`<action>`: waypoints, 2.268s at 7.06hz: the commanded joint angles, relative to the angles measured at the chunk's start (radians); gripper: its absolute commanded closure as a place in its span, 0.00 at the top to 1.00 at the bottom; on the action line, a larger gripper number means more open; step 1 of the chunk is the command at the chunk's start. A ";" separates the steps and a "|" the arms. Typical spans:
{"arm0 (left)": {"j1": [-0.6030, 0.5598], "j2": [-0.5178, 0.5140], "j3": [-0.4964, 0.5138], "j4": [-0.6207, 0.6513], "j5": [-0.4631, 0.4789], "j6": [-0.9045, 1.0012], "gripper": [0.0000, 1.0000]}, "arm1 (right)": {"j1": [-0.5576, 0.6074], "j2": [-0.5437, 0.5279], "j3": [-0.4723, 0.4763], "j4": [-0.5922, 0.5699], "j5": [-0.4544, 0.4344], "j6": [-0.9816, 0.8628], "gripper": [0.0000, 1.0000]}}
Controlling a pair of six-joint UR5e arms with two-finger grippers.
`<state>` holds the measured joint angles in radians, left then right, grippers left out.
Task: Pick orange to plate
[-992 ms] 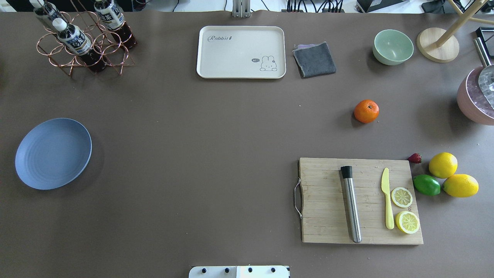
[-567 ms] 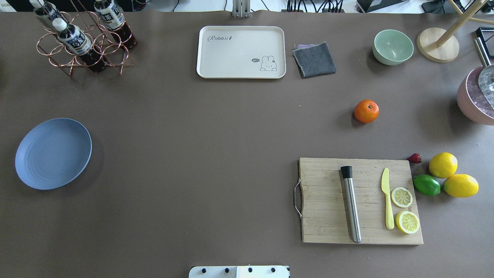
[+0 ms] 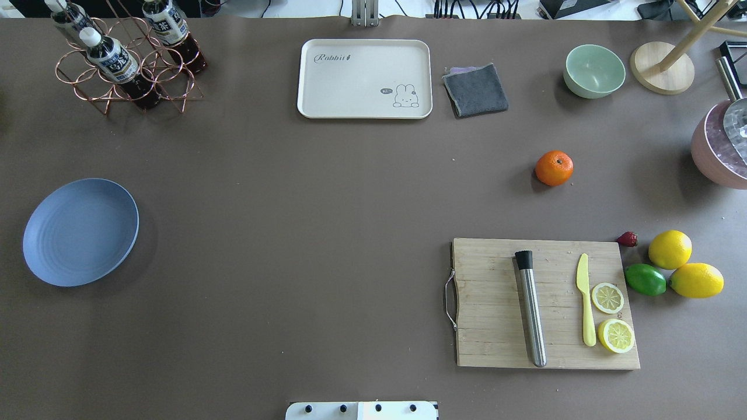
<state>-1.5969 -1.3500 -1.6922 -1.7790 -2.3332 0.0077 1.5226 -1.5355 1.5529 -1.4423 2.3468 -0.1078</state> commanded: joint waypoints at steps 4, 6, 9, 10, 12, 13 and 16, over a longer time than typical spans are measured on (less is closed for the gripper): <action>0.020 -0.001 0.032 -0.083 -0.017 -0.080 0.98 | -0.004 -0.018 0.004 0.026 0.040 -0.001 1.00; 0.136 -0.030 0.133 -0.263 -0.014 -0.219 0.98 | -0.010 -0.017 0.025 0.031 0.112 0.043 1.00; 0.343 -0.089 0.258 -0.595 -0.014 -0.428 0.97 | -0.019 -0.017 0.050 0.033 0.111 0.056 1.00; 0.380 -0.116 0.255 -0.597 -0.012 -0.440 0.97 | -0.021 -0.018 0.053 0.031 0.109 0.056 1.00; 0.434 -0.158 0.252 -0.599 -0.012 -0.501 0.95 | -0.028 -0.020 0.052 0.031 0.109 0.054 1.00; 0.458 -0.182 0.259 -0.597 -0.011 -0.512 0.92 | -0.028 -0.020 0.052 0.031 0.106 0.054 1.00; 0.500 -0.201 0.275 -0.597 -0.011 -0.549 0.77 | -0.032 -0.020 0.049 0.031 0.101 0.054 1.00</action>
<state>-1.1111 -1.5439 -1.4286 -2.3751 -2.3451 -0.5343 1.4920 -1.5554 1.6029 -1.4113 2.4499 -0.0537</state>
